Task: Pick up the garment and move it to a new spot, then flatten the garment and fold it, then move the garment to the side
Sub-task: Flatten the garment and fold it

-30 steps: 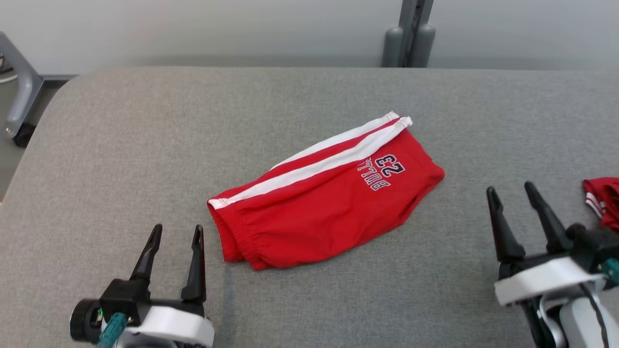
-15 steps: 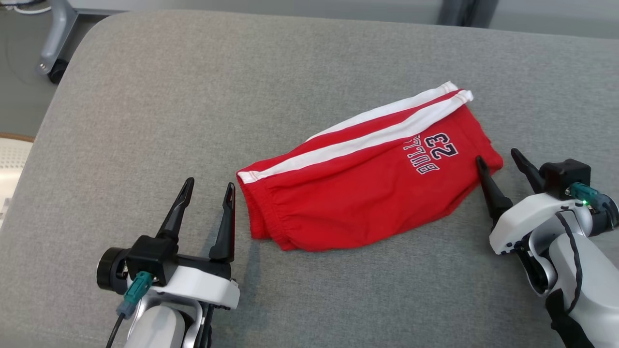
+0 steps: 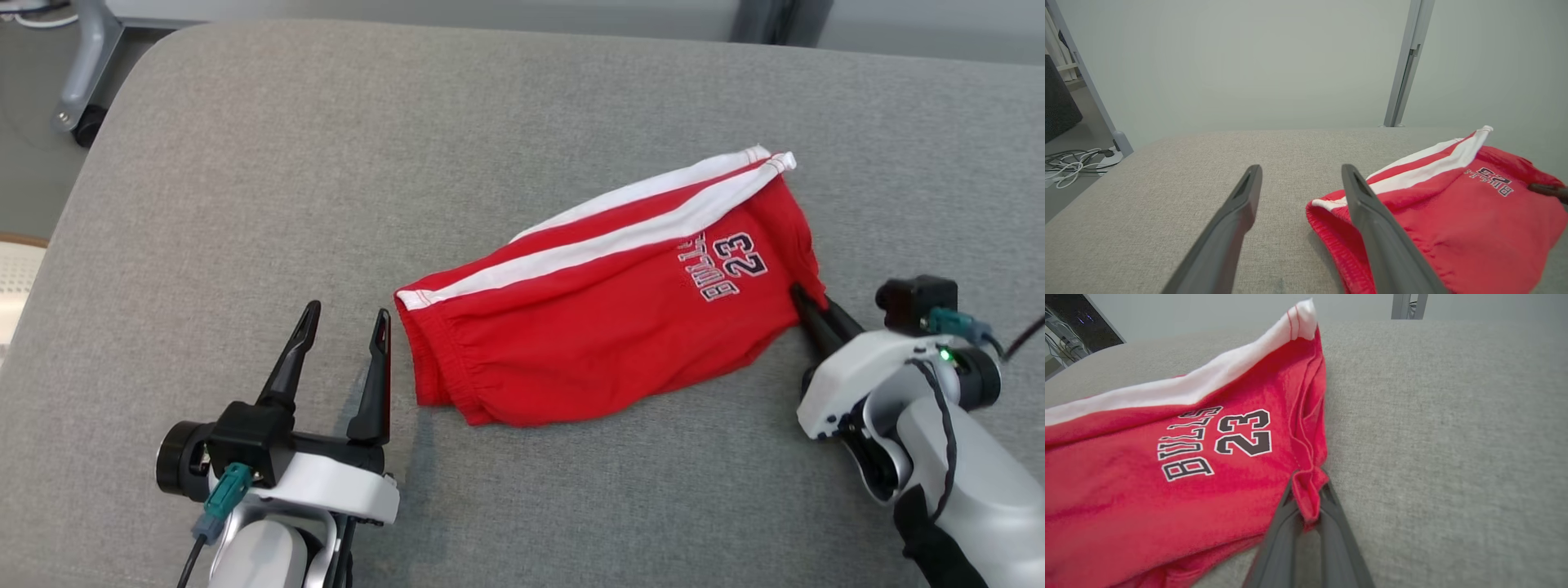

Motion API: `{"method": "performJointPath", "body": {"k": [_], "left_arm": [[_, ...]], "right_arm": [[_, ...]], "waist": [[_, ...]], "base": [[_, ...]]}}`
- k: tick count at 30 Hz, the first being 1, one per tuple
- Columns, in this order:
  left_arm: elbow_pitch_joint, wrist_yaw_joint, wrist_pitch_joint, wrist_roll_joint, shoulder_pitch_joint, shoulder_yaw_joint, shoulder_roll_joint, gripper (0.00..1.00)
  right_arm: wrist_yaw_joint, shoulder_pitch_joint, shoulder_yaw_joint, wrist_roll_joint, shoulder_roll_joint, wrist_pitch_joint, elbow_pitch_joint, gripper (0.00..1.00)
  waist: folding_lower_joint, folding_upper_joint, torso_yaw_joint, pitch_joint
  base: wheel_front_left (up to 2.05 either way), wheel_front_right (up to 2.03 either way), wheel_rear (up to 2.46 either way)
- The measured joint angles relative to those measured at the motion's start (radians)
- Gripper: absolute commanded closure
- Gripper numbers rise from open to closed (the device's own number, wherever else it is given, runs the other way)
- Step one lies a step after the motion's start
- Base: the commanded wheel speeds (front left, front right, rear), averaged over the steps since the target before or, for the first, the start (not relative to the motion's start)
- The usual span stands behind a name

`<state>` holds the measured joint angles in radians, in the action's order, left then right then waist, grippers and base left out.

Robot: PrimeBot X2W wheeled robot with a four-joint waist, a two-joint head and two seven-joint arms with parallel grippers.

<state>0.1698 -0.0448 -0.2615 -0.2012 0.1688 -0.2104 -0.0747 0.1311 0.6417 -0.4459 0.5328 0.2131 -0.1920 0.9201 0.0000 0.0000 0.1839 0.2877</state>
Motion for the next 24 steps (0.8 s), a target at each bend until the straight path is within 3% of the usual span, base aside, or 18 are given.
{"method": "performJointPath", "body": {"k": [5, 11, 17, 24], "left_arm": [[-0.009, 0.001, 0.000, 0.011, -0.018, 0.011, -0.003, 0.00], [-0.014, 0.001, 0.000, 0.015, -0.062, 0.022, -0.010, 0.00], [-0.022, -0.002, 0.000, 0.015, -0.106, 0.027, -0.018, 0.00], [-0.027, -0.005, 0.002, 0.013, -0.121, 0.022, -0.025, 0.00]], "right_arm": [[0.000, -0.081, 0.031, 0.044, -0.001, -0.059, -0.017, 1.00], [0.003, -0.242, 0.139, 0.064, -0.016, -0.077, -0.101, 1.00], [0.003, -0.409, 0.267, 0.019, -0.043, -0.077, -0.213, 1.00], [0.002, -0.452, 0.315, -0.027, -0.064, -0.073, -0.252, 1.00]], "waist": [[0.0000, 0.0000, -0.026, -0.026], [0.0000, 0.0000, -0.065, -0.066], [0.0000, 0.0000, -0.109, -0.102], [0.0000, 0.0000, -0.130, -0.122]], "base": [[0.00, 0.00, 0.00], [0.00, 0.00, 0.00], [0.00, 0.00, 0.00], [0.00, 0.00, 0.00]]}}
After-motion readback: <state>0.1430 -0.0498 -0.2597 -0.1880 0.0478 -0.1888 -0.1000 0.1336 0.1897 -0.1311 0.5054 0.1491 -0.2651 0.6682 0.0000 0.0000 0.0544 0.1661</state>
